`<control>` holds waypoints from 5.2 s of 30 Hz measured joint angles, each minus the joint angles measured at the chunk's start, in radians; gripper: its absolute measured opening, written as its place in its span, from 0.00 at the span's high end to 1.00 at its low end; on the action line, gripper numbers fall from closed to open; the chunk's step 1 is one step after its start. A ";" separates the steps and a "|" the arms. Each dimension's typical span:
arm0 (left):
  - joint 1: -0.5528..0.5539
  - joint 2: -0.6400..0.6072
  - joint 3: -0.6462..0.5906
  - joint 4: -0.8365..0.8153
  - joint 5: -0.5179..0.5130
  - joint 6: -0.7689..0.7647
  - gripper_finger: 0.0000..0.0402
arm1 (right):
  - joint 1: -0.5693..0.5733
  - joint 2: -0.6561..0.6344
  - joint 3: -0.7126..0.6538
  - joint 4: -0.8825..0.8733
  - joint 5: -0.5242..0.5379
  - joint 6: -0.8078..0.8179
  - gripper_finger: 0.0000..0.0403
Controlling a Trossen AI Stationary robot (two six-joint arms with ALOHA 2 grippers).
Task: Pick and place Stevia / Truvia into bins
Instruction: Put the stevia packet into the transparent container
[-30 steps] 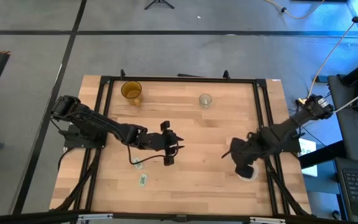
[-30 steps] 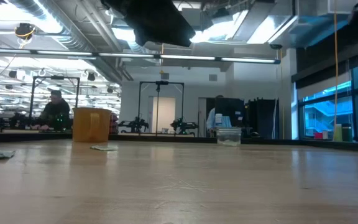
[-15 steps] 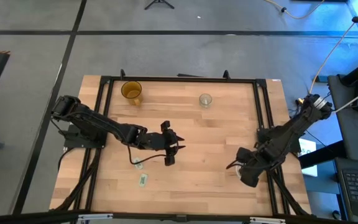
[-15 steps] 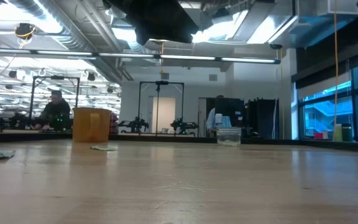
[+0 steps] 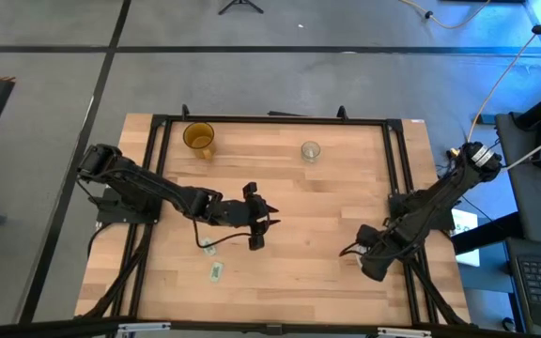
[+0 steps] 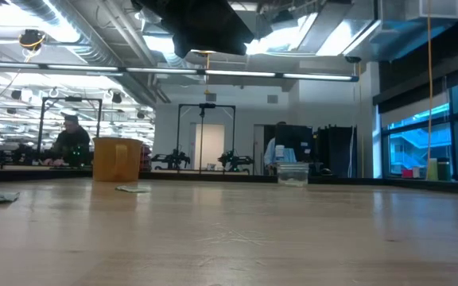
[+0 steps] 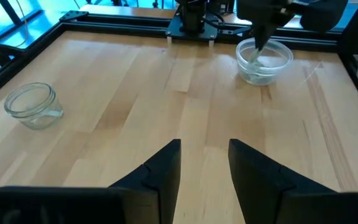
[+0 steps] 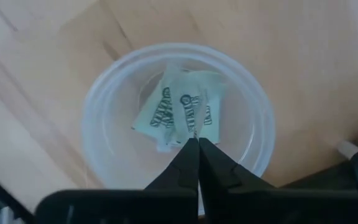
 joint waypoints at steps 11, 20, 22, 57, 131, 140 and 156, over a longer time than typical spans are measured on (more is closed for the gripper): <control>0.000 0.000 0.000 0.000 0.000 0.001 0.68 | 0.000 0.000 -0.014 0.028 0.002 0.000 0.88; -0.005 0.000 0.000 -0.003 0.008 0.128 0.68 | 0.000 0.000 0.118 -0.191 0.009 0.003 0.74; -0.017 0.000 0.000 -0.003 -0.003 0.220 0.68 | 0.000 0.000 0.198 -0.303 0.045 0.005 0.74; -0.461 0.045 0.228 -0.882 0.199 -0.380 0.79 | -0.339 0.001 0.177 0.810 0.469 -1.225 0.74; 0.093 0.471 0.139 -0.143 0.238 -0.269 0.99 | -0.341 0.217 0.167 0.554 0.330 -1.090 0.74; 0.142 0.472 0.138 -0.089 0.282 -0.338 0.99 | -0.340 0.348 0.167 0.745 0.331 -1.105 0.74; 0.155 0.474 0.137 -0.054 0.307 -0.370 0.99 | -0.339 0.532 0.166 0.828 0.432 -1.170 0.74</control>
